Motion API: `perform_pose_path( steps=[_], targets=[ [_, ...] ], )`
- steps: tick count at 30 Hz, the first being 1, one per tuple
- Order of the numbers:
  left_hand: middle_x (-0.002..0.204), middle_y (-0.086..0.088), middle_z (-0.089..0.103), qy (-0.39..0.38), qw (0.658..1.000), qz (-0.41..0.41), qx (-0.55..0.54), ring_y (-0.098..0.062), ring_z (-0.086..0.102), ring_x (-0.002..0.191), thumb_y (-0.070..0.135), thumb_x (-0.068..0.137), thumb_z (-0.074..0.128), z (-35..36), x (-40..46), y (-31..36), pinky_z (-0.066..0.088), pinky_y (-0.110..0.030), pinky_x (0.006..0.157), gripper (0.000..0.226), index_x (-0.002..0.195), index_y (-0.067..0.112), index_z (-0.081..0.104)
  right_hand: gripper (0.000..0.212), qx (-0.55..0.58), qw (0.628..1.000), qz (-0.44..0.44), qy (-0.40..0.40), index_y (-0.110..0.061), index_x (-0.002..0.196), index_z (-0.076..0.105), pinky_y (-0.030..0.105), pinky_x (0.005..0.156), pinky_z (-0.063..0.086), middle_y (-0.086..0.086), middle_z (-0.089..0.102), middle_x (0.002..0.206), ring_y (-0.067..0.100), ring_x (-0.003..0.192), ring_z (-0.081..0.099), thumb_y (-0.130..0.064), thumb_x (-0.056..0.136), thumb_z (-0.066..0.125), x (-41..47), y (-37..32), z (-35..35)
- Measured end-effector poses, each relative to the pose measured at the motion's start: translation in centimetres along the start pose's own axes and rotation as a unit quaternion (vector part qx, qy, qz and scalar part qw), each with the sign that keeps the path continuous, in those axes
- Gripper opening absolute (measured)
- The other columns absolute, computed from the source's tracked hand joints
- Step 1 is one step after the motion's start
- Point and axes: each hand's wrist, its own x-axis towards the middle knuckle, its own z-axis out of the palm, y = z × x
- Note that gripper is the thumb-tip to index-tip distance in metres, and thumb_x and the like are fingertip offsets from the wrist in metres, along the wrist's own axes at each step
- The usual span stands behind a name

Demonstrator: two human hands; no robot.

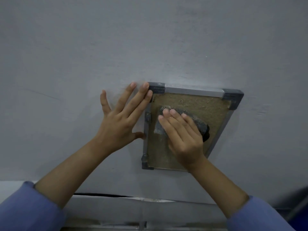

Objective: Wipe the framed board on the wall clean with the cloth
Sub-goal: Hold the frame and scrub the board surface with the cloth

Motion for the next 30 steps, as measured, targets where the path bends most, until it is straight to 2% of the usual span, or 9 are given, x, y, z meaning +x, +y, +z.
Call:
perform_pose_path(
  steps=[5,9,13,17,19,21,24,27,30],
  targets=[
    [0.159,0.004,-0.015,0.003,1.0,-0.002,0.003,-0.02,-0.003,0.147,0.061,0.051,0.079,0.2,-0.1,-0.1,0.005,-0.073,0.099,0.137,0.152,0.017,-0.002,0.018,0.041,0.992,-0.06,-0.101,-0.009,0.105,0.073,0.032,0.095,0.051,0.008,0.068,0.114,0.018,0.111,0.062,-0.008,0.092,0.06,-6.7,-2.7,0.0],
    [0.159,0.004,-0.013,0.0,1.0,-0.001,0.0,-0.021,0.001,0.147,0.061,0.049,0.081,0.3,-0.2,0.0,0.005,-0.074,0.099,0.139,0.152,0.017,-0.001,0.018,0.079,0.984,-0.045,-0.156,-0.011,0.101,0.075,0.03,0.091,0.053,0.004,0.07,0.111,0.015,0.109,0.064,-0.01,0.092,0.06,-10.2,-4.5,0.2],
    [0.159,0.005,-0.015,0.002,1.0,-0.002,0.0,-0.021,-0.001,0.147,0.062,0.051,0.08,0.1,-0.3,0.0,0.005,-0.073,0.099,0.138,0.152,0.018,-0.002,0.028,0.098,0.975,-0.032,-0.199,-0.012,0.098,0.076,0.03,0.095,0.051,0.003,0.071,0.108,0.014,0.106,0.065,-0.007,0.098,0.048,-11.5,-5.5,-0.5],
    [0.159,0.003,-0.015,0.004,1.0,-0.015,0.001,-0.022,-0.007,0.146,0.063,0.056,0.078,0.1,-1.3,0.3,0.008,-0.075,0.097,0.133,0.152,0.018,-0.003,0.037,0.141,0.964,0.094,-0.205,-0.004,0.104,0.072,0.038,0.087,0.055,0.01,0.071,0.108,0.021,0.104,0.066,0.002,0.095,0.037,-10.1,-6.2,-2.4],
    [0.159,0.002,-0.015,-0.004,1.0,-0.016,-0.004,-0.024,-0.009,0.146,0.065,0.055,0.077,0.4,-2.3,0.7,0.008,-0.075,0.097,0.134,0.152,0.018,-0.002,0.036,0.153,0.959,0.173,-0.164,0.0,0.111,0.068,0.041,0.095,0.051,0.013,0.068,0.113,0.024,0.11,0.063,0.006,0.089,0.04,-8.5,-5.4,-3.5],
    [0.16,0.001,-0.013,-0.016,1.0,-0.009,0.0,-0.025,-0.009,0.146,0.065,0.051,0.079,0.7,-3.0,1.1,0.008,-0.076,0.096,0.138,0.153,0.018,-0.002,0.035,0.155,0.963,0.193,-0.111,0.001,0.117,0.062,0.04,0.104,0.044,0.016,0.064,0.12,0.025,0.117,0.058,0.006,0.093,0.037,-6.4,-4.0,-4.3],
    [0.159,0.002,-0.015,-0.035,0.999,-0.004,0.003,-0.025,-0.012,0.146,0.062,0.047,0.082,1.3,-3.3,1.5,0.008,-0.076,0.096,0.143,0.152,0.017,-0.004,0.025,0.102,0.984,0.12,-0.079,-0.004,0.118,0.062,0.041,0.105,0.041,0.015,0.063,0.122,0.026,0.119,0.057,-0.003,0.099,0.047,-3.3,-2.0,-3.8],
    [0.158,0.004,-0.018,-0.039,0.999,-0.011,0.005,-0.024,-0.014,0.146,0.06,0.049,0.082,1.9,-3.1,1.5,0.01,-0.077,0.095,0.141,0.152,0.017,-0.005,0.024,0.054,0.992,0.026,-0.11,-0.006,0.116,0.066,0.041,0.103,0.043,0.012,0.063,0.123,0.025,0.119,0.057,-0.005,0.094,0.057,-3.2,-1.5,-1.9],
    [0.159,0.004,-0.016,-0.03,0.999,-0.019,0.007,-0.024,-0.011,0.146,0.059,0.052,0.08,2.6,-3.1,1.6,0.01,-0.077,0.095,0.136,0.152,0.017,-0.002,0.024,0.055,0.991,-0.008,-0.119,-0.007,0.114,0.068,0.038,0.1,0.047,0.009,0.063,0.123,0.022,0.119,0.057,-0.006,0.093,0.058,-5.8,-2.4,-0.6]
  ],
)
